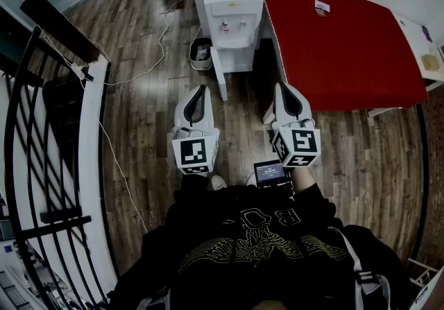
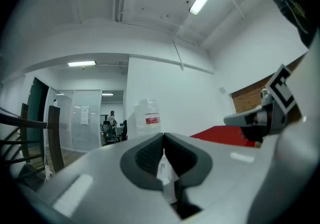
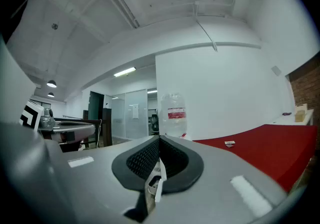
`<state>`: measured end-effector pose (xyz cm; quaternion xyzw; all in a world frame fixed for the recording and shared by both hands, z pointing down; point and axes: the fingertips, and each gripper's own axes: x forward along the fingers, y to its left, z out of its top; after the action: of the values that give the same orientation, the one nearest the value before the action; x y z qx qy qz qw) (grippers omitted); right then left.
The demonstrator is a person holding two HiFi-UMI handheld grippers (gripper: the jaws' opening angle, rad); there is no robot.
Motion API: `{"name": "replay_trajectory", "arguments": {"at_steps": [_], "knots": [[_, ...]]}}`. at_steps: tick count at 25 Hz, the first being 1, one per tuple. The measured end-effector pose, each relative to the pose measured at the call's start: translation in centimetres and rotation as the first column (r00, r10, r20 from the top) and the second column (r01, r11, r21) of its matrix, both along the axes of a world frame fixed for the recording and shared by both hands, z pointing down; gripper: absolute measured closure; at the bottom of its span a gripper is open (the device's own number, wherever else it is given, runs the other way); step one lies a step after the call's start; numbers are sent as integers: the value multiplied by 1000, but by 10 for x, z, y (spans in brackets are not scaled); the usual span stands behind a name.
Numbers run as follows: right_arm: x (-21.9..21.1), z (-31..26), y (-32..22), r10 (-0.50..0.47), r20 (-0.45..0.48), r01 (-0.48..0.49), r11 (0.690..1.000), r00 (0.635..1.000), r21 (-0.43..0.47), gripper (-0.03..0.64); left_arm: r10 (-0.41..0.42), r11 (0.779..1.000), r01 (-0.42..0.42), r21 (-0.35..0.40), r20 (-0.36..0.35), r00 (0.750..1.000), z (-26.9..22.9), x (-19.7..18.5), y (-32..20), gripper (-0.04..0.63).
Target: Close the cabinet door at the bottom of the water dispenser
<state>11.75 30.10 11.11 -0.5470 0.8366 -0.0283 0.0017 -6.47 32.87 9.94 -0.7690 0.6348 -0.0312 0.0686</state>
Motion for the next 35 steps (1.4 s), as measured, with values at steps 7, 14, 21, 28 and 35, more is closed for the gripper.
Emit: {"name": "replay_trajectory", "arguments": {"at_steps": [7, 14, 21, 28, 35], "knots": [[14, 2, 5, -13, 1, 13, 1000, 1000, -4, 618, -4, 1000, 4, 0, 0, 1000, 3, 18, 4, 588], [42, 10, 0, -12, 16, 12, 1000, 1000, -25, 618, -12, 1000, 12, -12, 0, 1000, 7, 43, 3, 589], [37, 22, -25, -25, 16, 26, 999, 1000, -40, 618, -28, 999, 28, -39, -8, 1000, 18, 38, -20, 588], [9, 32, -93, -16, 1, 16, 999, 1000, -40, 618, -31, 999, 31, -25, 4, 1000, 28, 7, -94, 589], [-26, 29, -165, 2, -5, -3, 999, 1000, -44, 618, -4, 1000, 4, -18, -5, 1000, 17, -28, -165, 589]]}}
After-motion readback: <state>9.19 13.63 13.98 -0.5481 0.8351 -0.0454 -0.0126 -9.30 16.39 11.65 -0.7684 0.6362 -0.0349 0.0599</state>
